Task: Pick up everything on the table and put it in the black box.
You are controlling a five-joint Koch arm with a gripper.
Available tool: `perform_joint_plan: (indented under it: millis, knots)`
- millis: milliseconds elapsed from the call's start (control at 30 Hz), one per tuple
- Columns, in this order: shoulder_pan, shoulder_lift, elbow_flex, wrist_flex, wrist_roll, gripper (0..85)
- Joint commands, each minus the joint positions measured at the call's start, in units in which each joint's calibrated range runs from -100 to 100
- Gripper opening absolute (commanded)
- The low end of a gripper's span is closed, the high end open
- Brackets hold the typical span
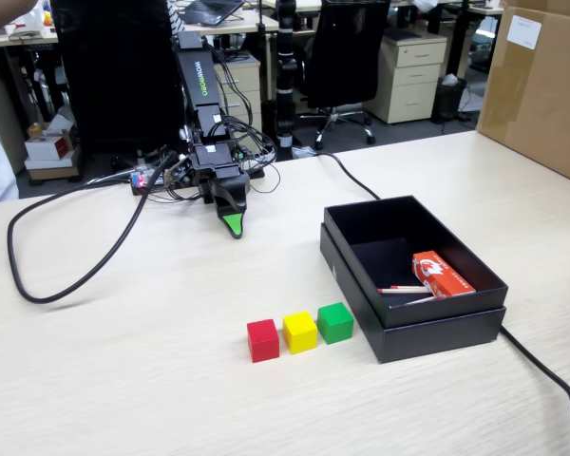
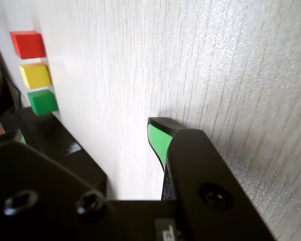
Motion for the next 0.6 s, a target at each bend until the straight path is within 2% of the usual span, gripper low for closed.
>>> perform_joint_plan:
  millis: [0, 567]
  knots:
    - [1.4, 0.6, -0.5, -2.0, -0.2, 47.3]
    - [1.2, 0.6, 0.8, -4.2, -0.2, 48.0]
